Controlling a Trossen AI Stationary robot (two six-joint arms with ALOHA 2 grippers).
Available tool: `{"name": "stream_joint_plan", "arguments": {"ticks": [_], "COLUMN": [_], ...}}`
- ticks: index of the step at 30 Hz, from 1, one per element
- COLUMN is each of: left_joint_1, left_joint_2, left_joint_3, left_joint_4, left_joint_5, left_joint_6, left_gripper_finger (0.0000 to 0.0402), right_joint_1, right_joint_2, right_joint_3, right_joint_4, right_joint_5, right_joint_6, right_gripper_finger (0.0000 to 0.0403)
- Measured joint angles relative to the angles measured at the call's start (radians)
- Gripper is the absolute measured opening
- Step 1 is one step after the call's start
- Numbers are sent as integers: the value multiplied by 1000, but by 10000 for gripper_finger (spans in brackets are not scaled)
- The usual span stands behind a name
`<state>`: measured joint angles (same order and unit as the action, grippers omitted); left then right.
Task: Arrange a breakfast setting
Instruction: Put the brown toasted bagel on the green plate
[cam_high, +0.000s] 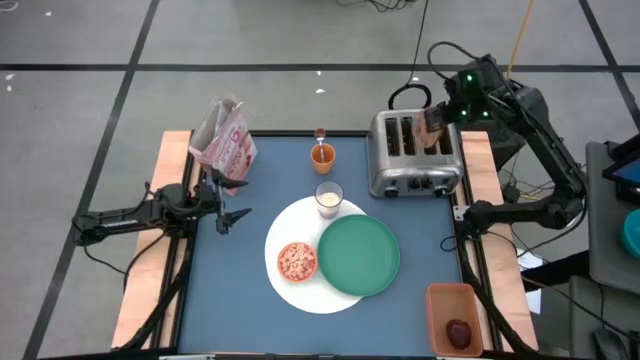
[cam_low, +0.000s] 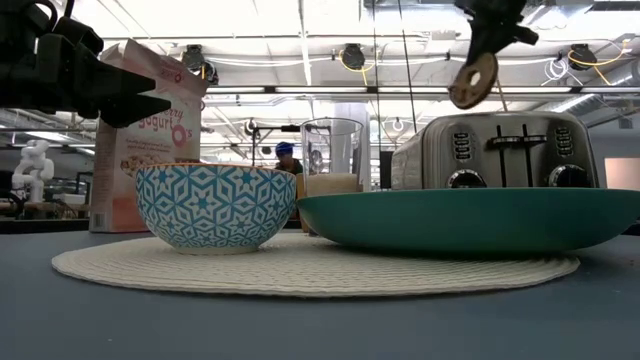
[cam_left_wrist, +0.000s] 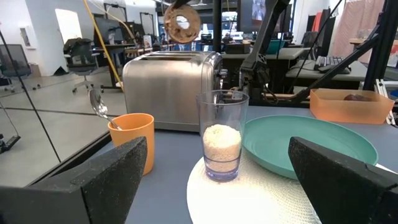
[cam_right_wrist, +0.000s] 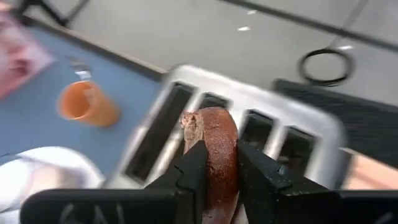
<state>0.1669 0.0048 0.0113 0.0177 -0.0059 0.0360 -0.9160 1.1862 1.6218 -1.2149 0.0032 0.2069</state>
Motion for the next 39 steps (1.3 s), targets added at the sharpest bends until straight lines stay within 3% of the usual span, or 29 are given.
{"name": "stream_joint_plan", "arguments": {"ticks": [7,11,27,39], "left_joint_1": [0,0,0,0], "left_joint_2": [0,0,0,0], "left_joint_3": [0,0,0,0], "left_joint_4": [0,0,0,0], "left_joint_5": [0,0,0,0], "left_joint_6": [0,4,4,-23], "left_gripper_finger": [392,392,392,392], "right_joint_1": [75,156,525,805], "right_joint_2": [0,0,17,171], "right_joint_3": [0,0,0,0], "right_joint_4": [2,30,157,269], "right_joint_5": [-200,-244,-237,-209], "right_joint_6": [57,104,226,216], "right_gripper_finger": [70,70,70,70]}}
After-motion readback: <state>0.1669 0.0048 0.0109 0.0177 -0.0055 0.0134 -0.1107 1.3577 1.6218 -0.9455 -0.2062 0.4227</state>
